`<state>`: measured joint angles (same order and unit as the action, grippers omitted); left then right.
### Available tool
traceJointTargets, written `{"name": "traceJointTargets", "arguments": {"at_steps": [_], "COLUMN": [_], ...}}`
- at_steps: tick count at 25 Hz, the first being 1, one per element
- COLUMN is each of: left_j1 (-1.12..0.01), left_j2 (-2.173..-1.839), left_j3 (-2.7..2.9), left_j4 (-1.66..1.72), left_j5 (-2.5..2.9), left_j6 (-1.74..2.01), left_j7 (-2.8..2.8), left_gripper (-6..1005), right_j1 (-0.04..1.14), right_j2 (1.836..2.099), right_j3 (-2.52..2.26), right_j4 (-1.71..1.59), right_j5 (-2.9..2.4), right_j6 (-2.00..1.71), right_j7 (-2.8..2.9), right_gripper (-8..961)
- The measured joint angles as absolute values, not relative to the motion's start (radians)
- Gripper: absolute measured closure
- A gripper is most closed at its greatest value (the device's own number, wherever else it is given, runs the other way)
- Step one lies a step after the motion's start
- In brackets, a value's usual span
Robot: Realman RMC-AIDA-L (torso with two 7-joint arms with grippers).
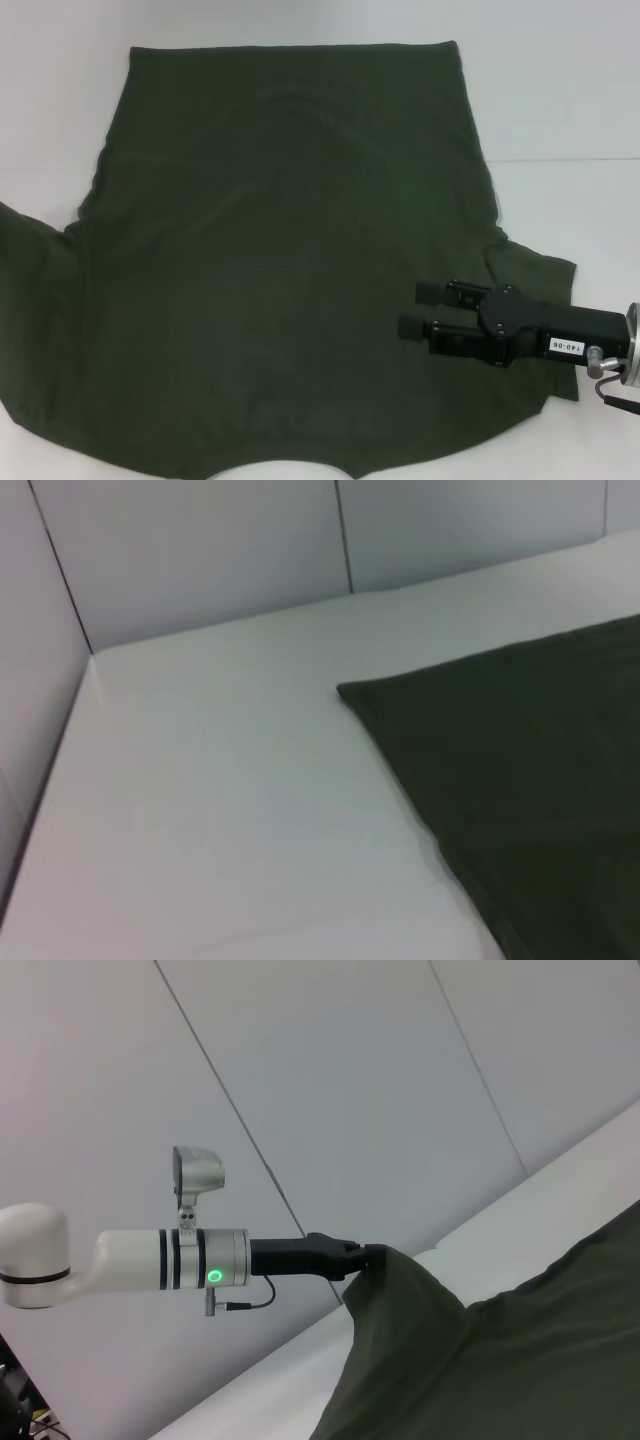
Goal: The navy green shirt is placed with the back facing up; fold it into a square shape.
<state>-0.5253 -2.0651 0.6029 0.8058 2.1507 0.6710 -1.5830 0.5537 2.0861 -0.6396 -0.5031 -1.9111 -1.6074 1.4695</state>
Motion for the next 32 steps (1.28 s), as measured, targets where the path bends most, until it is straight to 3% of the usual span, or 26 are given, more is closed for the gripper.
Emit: {"name": "traceJointTargets", "arguments": {"at_steps": [9,18,23,32], "left_j1": [-0.520,-0.438,-0.392,-0.400], "left_j2": [-2.076,-2.172,-2.173,-2.168], "left_j3": [0.603,0.643,0.846,0.977], "left_j4": [0.814,1.040,1.092,1.012], "left_j5": [2.151,2.140,2.104,1.843], "left_j6": [0.679,0.916,0.984,1.127], "left_j7": [-1.583,-1.653,-1.800,-1.890], "left_gripper": [995,996,995,864], "right_j1": [0.552,0.549,0.547,0.547], "right_j2": [2.086,2.086,2.086,2.084], "right_j3": [-0.640,-0.640,-0.644,-0.646], "right_j4": [-0.503,-0.503,-0.502,-0.502], "right_j5": [-1.911,-1.911,-1.911,-1.911], "right_j6": [-1.608,-1.608,-1.610,-1.613], "right_j7": [1.469,1.468,1.466,1.464], "right_gripper": [135,135,135,136]}}
